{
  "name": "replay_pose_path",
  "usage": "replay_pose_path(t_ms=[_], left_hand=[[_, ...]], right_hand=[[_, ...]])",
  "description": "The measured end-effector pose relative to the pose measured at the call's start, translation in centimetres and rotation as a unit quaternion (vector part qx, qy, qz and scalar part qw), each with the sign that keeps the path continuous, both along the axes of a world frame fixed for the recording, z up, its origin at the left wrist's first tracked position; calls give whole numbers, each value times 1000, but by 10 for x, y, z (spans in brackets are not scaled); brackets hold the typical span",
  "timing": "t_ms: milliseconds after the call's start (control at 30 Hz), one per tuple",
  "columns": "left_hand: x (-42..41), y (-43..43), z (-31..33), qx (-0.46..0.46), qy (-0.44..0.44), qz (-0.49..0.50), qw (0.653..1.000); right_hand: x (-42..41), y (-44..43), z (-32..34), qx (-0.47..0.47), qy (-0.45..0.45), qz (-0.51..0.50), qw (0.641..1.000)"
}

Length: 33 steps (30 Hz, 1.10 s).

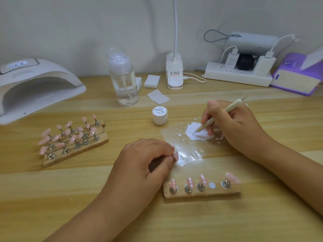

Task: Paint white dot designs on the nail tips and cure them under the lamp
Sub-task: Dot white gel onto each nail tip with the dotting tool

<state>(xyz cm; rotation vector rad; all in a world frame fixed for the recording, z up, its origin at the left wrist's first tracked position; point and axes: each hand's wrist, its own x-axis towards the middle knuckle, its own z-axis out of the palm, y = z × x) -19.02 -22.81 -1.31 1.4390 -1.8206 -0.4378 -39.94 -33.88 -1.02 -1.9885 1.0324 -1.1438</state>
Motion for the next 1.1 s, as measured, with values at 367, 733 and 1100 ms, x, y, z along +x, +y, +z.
replay_pose_path(t_ms=[367,733,1100], left_hand=[[-1,0,1,1,-1,3,1000],[-1,0,0,0,2,5,1000],[0,1,1,7,-3,-1,1000]], right_hand=[[-1,1,1,-15,-18,-49,999],[-1,1,0,-68,37,-25,997],[-2,3,-1,-28,-13,-49,998]])
